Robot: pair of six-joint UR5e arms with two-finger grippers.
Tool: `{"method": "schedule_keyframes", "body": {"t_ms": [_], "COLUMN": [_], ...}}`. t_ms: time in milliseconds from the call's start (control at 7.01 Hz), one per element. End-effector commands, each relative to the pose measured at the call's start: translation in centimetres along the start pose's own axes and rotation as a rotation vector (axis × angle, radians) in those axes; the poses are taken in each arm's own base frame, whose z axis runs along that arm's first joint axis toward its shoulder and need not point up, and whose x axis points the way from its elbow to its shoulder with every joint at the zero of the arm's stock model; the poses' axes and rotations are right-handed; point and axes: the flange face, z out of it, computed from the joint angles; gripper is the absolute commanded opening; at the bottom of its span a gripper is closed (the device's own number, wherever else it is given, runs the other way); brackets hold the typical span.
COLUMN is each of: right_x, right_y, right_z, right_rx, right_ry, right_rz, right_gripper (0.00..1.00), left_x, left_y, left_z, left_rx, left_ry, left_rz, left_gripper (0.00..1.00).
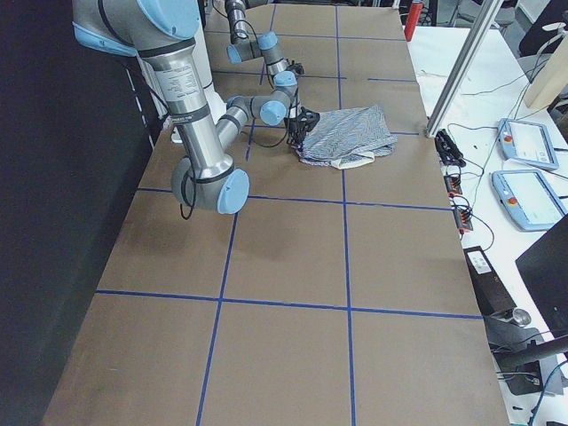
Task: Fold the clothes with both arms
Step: 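Grasp the shirt's side edges with both grippers and lift them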
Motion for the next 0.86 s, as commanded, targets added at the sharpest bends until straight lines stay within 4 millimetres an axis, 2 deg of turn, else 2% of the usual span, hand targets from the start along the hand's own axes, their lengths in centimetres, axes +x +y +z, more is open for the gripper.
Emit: {"method": "schedule_keyframes", "body": {"t_ms": [0,143,285,428,570,713], "right_x": [0.2,1.5,2.8,4.0,4.4,4.3], "right_y": [0.3,0.8,2.3,3.4,4.0,4.4], "right_z": [-7.8,-14.0,-18.2,-21.0,-21.7,-20.9], "right_rx": [-0.008,-0.019,-0.046,-0.065,-0.074,-0.069], "right_ry": [-0.051,-0.07,-0.074,-0.075,-0.074,-0.061], "right_rz": [-0.001,0.026,0.052,0.048,0.04,0.033], "right_gripper": [0.0,0.0,0.0,0.0,0.0,0.0], "left_x": [1.8,3.0,4.1,4.5,4.5,4.2], "left_y": [0.1,0.1,0.2,0.0,-0.1,0.1], "left_z": [-4.8,-8.3,-12.8,-17.3,-19.2,-18.0], "left_rx": [-0.062,-0.089,-0.13,-0.16,-0.171,-0.169], "left_ry": [-0.015,-0.02,-0.028,-0.03,-0.036,-0.06], "left_rz": [0.034,0.034,0.035,0.035,0.034,0.037], "left_gripper": [0.0,0.0,0.0,0.0,0.0,0.0]}}
